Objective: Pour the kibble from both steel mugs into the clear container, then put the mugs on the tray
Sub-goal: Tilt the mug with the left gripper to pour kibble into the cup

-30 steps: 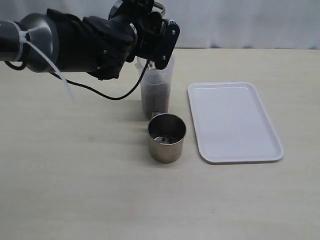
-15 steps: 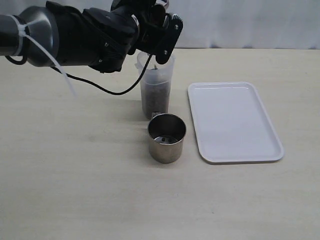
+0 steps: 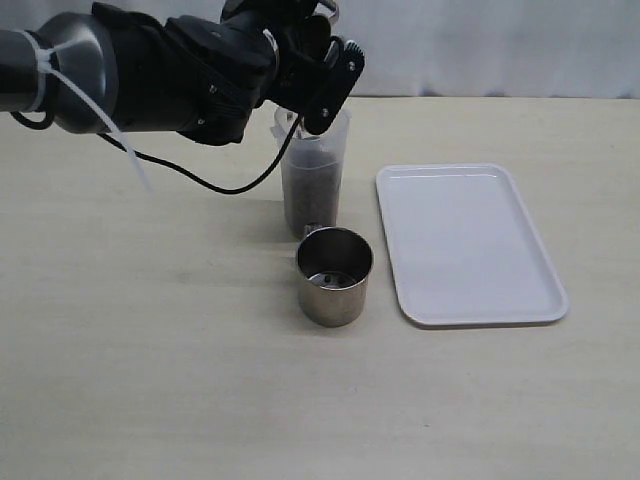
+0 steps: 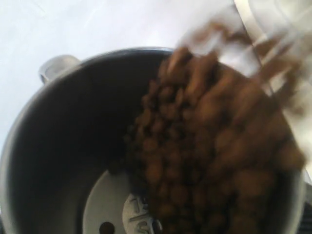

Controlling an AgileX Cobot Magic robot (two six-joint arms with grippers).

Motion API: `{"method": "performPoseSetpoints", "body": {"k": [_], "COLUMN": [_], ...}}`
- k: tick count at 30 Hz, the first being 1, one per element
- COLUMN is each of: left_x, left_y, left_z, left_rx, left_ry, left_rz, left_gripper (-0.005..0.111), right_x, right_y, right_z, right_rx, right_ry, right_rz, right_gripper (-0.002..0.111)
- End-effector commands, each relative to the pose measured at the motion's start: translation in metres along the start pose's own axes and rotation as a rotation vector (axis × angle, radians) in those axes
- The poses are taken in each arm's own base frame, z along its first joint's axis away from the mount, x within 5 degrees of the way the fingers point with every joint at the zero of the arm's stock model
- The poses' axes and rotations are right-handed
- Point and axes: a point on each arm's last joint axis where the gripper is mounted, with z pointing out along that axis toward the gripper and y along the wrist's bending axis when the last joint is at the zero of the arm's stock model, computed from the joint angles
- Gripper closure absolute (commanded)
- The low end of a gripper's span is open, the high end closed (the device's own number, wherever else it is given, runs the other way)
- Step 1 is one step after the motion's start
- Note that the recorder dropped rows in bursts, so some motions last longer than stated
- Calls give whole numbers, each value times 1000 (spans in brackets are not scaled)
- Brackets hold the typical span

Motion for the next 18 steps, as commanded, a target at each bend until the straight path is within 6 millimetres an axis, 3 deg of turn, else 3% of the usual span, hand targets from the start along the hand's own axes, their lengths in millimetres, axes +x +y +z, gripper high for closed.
{"method": "performPoseSetpoints", "body": {"k": [1,18], "left_x": [4,-5], "left_y": [7,10], "left_z": [-2,-7], "left_rx": [-25,-36], "left_ry": [21,-4], "left_rz": [32,144], "left_gripper": [107,107], "right_x": [0,0], "right_y": [0,0], "right_z": [0,0], "right_rx": [3,3], "right_ry": [-4,-4], "right_rz": [-1,-1], "right_gripper": [104,104]}}
